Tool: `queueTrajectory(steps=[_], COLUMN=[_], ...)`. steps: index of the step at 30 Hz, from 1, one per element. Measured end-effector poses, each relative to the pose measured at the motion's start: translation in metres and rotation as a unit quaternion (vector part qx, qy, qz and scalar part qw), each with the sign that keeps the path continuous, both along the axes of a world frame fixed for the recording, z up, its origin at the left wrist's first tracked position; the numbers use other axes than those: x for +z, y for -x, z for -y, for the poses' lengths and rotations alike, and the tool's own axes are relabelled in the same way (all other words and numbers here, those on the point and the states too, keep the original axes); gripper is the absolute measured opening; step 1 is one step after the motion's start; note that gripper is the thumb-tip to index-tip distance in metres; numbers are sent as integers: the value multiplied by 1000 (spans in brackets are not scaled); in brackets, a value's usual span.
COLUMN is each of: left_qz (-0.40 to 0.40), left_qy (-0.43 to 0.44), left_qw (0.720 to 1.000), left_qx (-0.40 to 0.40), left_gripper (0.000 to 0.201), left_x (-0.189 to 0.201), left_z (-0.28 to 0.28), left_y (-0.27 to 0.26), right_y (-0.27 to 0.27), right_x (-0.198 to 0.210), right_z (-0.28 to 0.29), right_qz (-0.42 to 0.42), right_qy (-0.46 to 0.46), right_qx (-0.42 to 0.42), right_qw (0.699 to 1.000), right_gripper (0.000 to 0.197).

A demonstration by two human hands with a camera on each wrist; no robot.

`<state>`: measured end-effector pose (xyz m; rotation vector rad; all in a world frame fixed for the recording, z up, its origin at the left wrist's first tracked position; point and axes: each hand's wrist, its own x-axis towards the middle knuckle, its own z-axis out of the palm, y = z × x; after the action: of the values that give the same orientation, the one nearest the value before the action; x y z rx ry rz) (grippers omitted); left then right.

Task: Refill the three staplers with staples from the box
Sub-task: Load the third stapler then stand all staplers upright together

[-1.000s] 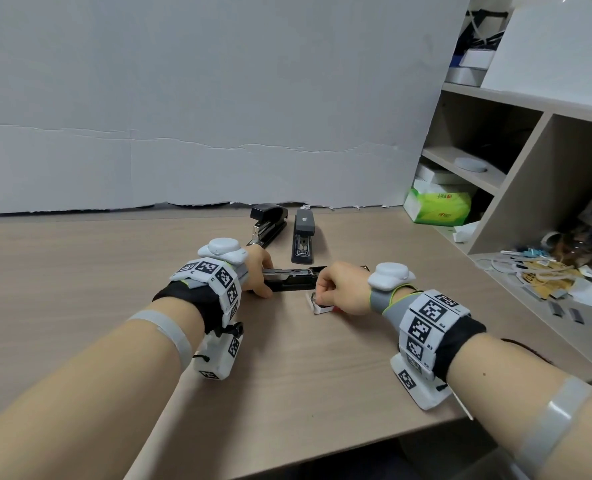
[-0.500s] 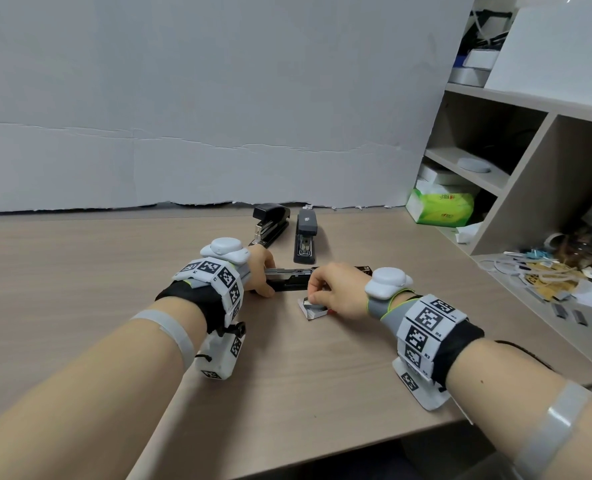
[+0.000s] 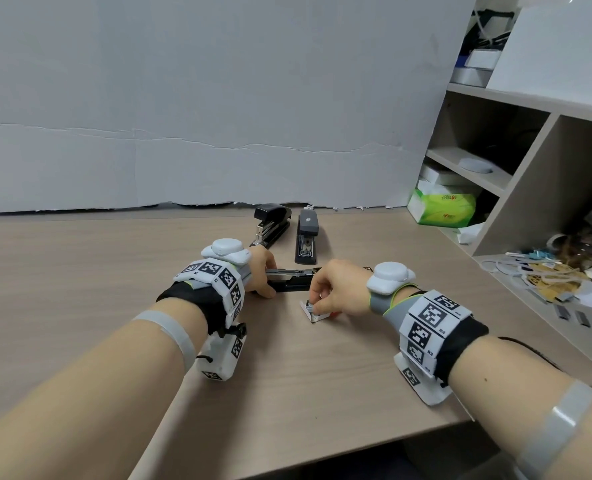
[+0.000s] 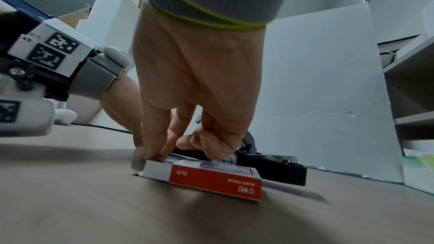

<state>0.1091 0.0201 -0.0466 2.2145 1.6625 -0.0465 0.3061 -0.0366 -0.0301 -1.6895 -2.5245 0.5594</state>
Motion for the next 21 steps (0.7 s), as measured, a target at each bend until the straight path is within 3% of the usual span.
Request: queueTrajectory(steps=[13,21], left_qz=[16,17], left_qy=[-6,-9], left_qw=[1000,1000], left_qx=[10,9], left_gripper=[48,48], left_x=[-5,-4], left_z=[-2,-1], left_y=[1,2], right_y=[14,5], right_x=[0,3], right_z=[-5,-11], right_qz=[23,-63], right_qy=[44,98], right_qx=[-9,-43], right_qw=[999,992], right_gripper=[21,18])
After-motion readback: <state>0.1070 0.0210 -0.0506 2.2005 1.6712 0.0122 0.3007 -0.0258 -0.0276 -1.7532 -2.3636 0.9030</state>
